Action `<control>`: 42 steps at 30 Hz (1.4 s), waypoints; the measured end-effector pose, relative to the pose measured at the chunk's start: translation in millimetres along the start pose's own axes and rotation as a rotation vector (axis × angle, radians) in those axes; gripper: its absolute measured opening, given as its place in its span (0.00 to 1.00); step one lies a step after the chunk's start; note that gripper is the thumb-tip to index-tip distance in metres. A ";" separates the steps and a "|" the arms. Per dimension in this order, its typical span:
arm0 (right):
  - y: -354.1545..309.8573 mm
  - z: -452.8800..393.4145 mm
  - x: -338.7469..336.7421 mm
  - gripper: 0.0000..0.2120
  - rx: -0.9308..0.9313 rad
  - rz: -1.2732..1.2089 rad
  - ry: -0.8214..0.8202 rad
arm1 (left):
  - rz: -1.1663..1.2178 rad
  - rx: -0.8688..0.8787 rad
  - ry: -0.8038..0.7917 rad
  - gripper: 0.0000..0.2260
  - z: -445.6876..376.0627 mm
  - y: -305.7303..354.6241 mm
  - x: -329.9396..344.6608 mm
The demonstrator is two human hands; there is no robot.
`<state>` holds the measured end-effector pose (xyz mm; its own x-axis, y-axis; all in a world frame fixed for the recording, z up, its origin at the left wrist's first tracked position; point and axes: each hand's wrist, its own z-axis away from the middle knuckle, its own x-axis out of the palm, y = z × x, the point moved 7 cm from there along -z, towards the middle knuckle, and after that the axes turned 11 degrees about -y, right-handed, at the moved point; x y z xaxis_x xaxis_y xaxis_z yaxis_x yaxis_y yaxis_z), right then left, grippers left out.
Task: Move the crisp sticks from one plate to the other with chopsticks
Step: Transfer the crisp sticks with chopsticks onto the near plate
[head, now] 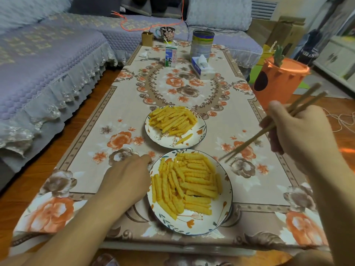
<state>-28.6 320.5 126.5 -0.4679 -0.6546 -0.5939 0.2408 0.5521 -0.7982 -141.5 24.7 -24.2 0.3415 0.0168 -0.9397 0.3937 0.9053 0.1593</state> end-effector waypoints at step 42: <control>-22.7 2.8 101.3 0.21 -0.304 -0.261 -0.447 | 0.076 -0.014 -0.034 0.19 6.9 -6.2 -2.3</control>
<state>-79.1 240.2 84.2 -0.0603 -0.9059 -0.4191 -0.1187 0.4234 -0.8982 -138.8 16.1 -21.0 0.3986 0.0720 -0.9143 0.3535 0.9078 0.2256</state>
